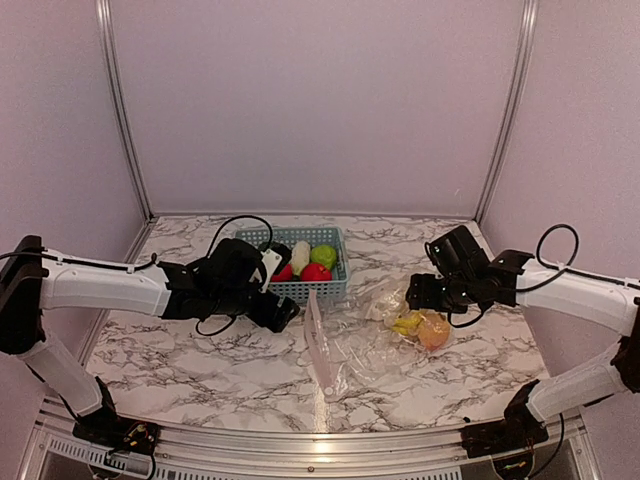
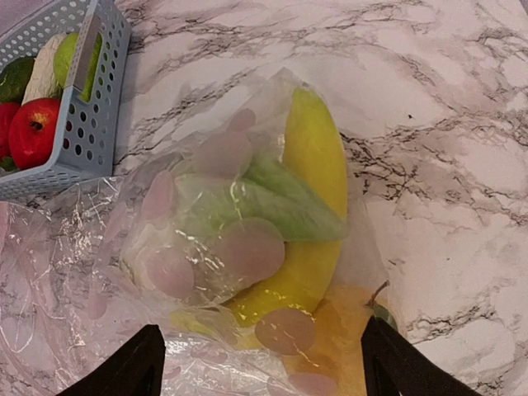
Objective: Open the zip-top bag and remove the fake food
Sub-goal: Pick up the fake vegetable from the zipper food storage bag.
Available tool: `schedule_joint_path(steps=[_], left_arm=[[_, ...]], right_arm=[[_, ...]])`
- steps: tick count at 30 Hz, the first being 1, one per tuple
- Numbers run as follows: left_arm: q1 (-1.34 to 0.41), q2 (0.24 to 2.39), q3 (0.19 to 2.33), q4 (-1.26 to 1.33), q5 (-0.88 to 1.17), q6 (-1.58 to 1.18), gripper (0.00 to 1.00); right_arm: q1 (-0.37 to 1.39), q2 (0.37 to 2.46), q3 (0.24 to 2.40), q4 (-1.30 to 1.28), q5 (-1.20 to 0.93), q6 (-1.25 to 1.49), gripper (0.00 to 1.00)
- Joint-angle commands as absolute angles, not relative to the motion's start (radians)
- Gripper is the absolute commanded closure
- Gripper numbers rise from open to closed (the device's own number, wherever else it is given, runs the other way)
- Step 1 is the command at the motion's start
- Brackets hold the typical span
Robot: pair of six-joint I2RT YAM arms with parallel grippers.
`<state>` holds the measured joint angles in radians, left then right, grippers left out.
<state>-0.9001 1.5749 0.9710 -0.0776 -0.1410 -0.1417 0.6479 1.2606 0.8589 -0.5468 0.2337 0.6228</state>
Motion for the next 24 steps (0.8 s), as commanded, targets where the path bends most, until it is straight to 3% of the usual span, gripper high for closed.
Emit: schedule_joint_path(steps=[1, 24], left_arm=[[-0.936, 1.537, 0.879, 0.004, -0.164, -0.112, 0.01], [-1.042, 1.741, 0.846, 0.319, -0.070, 0.055, 0.04]], right_arm=[[0.608, 1.246, 0.855, -0.522, 0.195, 0.595, 0.20], [0.367, 1.146, 0.689, -0.391, -0.019, 0.561, 0.26]])
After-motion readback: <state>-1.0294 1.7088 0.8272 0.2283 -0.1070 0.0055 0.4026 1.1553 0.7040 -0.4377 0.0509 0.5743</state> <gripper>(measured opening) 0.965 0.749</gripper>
